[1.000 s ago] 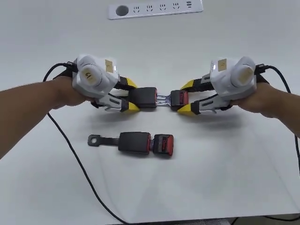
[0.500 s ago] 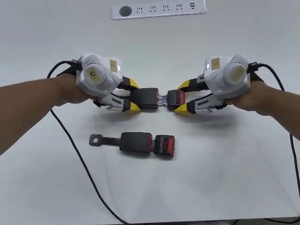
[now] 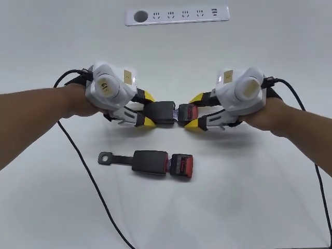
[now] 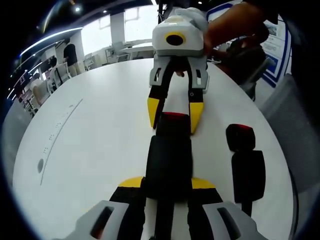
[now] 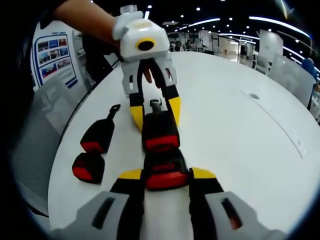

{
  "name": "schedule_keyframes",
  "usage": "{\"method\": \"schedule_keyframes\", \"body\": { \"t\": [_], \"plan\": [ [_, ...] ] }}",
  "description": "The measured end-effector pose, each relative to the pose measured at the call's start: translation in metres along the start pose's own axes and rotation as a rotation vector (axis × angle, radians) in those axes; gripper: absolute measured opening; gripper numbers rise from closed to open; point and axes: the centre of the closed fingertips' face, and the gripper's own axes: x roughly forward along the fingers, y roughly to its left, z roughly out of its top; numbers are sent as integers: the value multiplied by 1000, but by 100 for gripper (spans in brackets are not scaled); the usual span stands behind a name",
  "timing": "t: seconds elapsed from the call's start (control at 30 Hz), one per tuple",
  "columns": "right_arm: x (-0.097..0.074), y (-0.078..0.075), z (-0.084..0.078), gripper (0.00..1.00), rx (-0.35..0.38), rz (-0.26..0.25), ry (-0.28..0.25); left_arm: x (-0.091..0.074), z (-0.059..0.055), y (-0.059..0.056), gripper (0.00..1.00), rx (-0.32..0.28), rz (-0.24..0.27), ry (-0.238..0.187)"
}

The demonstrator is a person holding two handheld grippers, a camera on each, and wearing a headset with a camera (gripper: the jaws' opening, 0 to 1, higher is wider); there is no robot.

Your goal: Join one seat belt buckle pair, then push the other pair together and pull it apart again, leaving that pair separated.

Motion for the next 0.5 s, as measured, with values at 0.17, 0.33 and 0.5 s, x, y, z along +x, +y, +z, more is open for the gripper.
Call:
{"method": "schedule_keyframes", "body": {
  "t": [0.17, 0.33, 0.5],
  "plan": [
    [2, 0, 1, 34, 11, -17, 17, 0, 0, -1, 32, 1, -2, 10],
    [2, 0, 1, 34, 9, -30, 31, 0, 0, -1, 32, 2, -4, 14],
    [2, -1, 1, 34, 6, -30, 33, -1, 0, -1, 33, 13, -14, 30]
  ]
}}
